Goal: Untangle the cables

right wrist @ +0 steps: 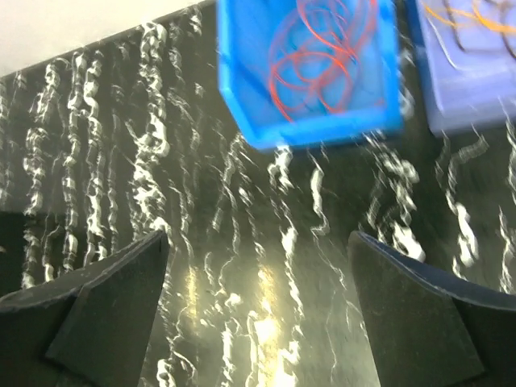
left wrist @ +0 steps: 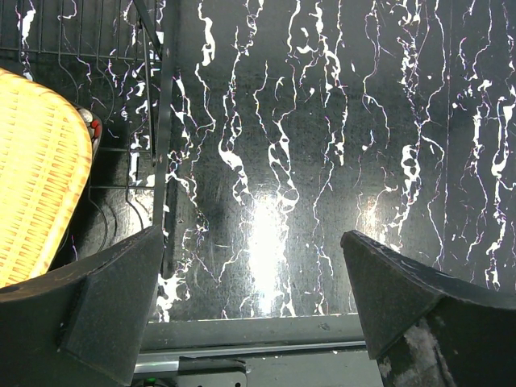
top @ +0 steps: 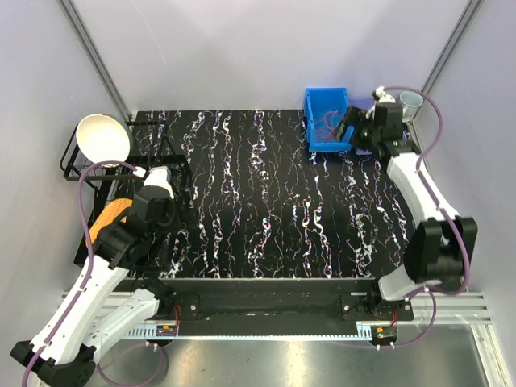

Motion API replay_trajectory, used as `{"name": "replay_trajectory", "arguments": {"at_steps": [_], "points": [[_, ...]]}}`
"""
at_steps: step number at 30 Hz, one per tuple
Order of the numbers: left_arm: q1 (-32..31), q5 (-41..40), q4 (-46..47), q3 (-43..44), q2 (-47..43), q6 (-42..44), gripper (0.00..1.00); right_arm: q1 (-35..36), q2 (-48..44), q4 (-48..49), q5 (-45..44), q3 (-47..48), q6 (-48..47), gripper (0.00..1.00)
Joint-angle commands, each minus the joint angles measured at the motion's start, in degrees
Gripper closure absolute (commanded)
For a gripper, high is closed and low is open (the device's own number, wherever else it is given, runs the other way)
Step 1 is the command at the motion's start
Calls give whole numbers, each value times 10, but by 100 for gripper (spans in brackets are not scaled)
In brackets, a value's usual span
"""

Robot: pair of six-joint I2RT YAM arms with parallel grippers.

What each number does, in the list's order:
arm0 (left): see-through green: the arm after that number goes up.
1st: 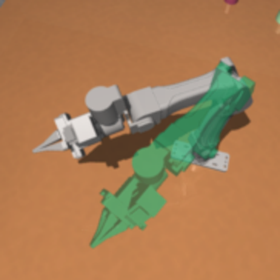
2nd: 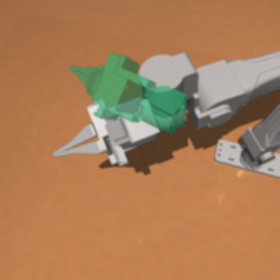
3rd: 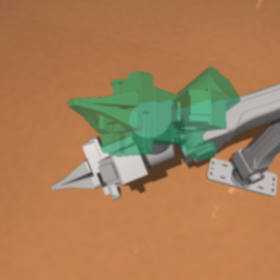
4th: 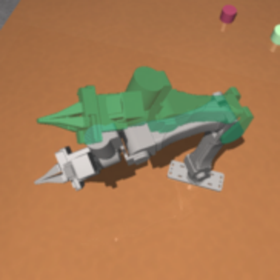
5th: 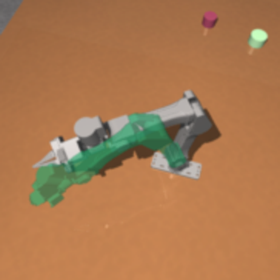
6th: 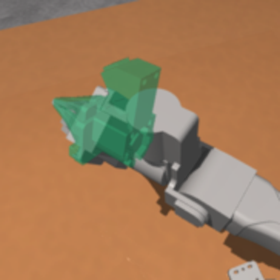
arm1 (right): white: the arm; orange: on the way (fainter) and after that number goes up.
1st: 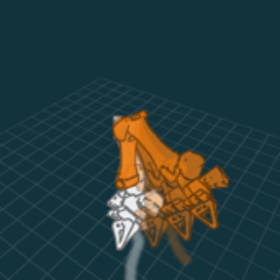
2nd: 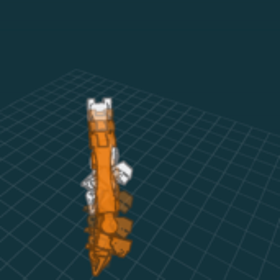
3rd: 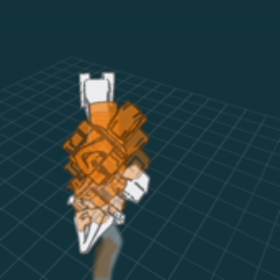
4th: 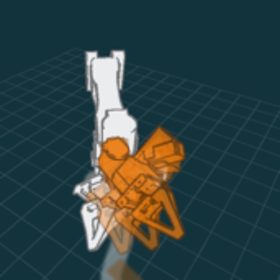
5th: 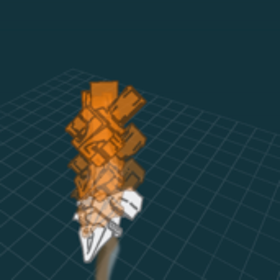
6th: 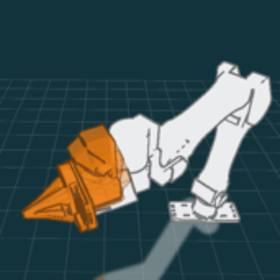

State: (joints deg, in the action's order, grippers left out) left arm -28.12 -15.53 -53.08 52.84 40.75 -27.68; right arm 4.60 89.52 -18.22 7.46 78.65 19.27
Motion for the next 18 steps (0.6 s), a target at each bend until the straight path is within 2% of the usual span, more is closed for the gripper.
{"name": "replay_trajectory", "arguments": {"at_steps": [1,3,8,13,17,18], "points": [[3,-19,18,0,6,-6,5,-2,-96,56,-81,-101,-28,0],[3,-20,18,-1,5,-6,5,-2,-127,70,-160,-145,-11,0],[3,-60,28,-15,18,-4,3,-2,-202,137,-238,-248,29,0],[3,-116,47,-22,91,-26,4,-2,-266,230,-178,-365,-3,0],[3,-172,80,-19,158,-41,5,-2,-300,239,-154,-401,-19,0],[3,-183,123,-26,163,-30,4,-2,-304,230,-143,-406,-17,0]]}}
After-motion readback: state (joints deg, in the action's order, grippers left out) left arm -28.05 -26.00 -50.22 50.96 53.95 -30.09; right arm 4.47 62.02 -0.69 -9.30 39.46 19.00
